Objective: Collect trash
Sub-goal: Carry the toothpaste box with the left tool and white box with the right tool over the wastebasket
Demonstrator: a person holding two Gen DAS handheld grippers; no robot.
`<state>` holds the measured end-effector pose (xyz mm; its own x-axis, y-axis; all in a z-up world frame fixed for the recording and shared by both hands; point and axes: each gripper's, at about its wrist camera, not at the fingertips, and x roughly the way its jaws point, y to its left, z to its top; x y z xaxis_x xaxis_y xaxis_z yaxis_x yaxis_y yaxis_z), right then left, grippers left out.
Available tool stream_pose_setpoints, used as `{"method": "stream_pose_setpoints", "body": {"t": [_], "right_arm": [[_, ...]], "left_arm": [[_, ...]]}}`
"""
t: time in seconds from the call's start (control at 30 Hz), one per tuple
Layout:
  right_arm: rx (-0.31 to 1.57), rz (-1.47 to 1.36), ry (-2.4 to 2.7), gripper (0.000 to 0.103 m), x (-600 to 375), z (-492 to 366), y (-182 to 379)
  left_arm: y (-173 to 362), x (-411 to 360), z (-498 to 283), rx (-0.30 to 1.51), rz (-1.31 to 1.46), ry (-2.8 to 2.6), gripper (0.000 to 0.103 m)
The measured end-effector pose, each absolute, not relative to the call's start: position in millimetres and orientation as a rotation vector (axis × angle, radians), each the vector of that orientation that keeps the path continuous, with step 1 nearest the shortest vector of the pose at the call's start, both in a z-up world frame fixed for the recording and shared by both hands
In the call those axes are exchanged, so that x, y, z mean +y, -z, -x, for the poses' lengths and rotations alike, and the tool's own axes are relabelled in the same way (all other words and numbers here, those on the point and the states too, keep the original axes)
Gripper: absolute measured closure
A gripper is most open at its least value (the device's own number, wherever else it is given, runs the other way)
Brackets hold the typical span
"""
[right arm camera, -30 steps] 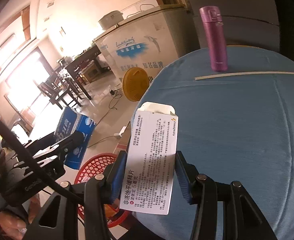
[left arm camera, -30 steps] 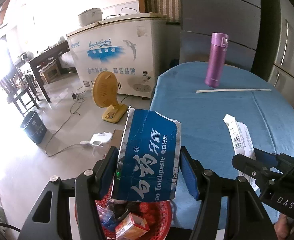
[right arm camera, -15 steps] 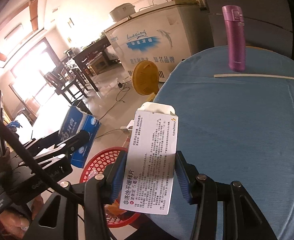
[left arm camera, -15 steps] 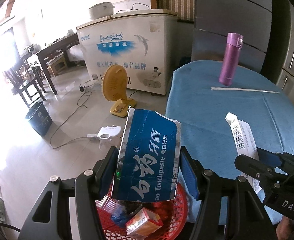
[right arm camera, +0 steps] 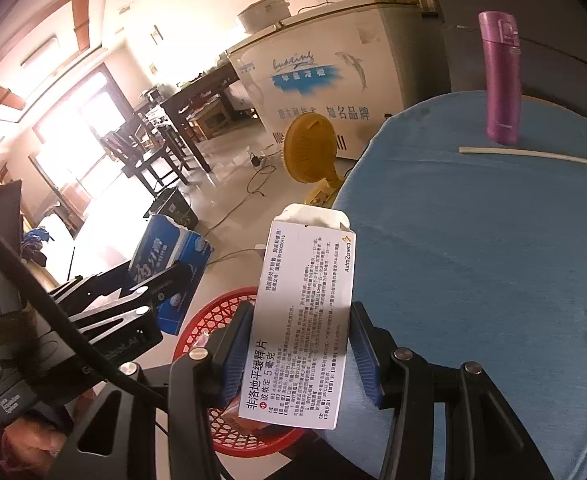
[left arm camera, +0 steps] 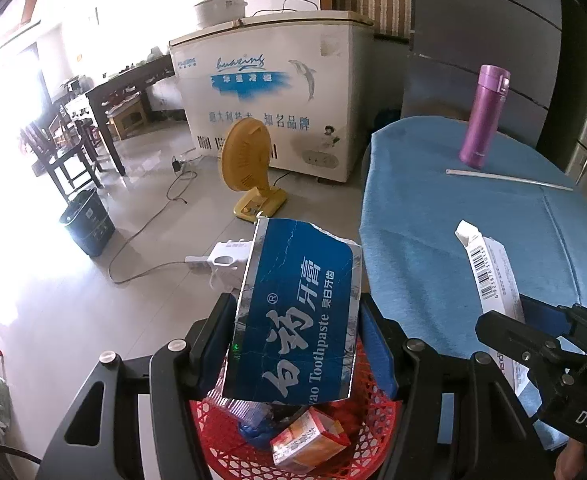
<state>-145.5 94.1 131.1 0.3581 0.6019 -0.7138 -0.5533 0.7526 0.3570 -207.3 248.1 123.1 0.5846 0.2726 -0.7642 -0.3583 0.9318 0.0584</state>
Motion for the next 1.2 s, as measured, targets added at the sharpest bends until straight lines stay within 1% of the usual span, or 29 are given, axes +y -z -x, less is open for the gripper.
{"method": "stream_pose_setpoints", "body": {"t": [0.77, 1.2], "right_arm": [[1.021, -0.048, -0.792, 0.052, 134, 122, -106], [1.103, -0.037, -0.792, 0.052, 151, 102, -79]], "left_arm": [[-102, 276, 196, 0.938, 0.127, -0.401, 0.041], [-71, 284, 184, 1.01, 0.145, -0.392, 0.04]]}}
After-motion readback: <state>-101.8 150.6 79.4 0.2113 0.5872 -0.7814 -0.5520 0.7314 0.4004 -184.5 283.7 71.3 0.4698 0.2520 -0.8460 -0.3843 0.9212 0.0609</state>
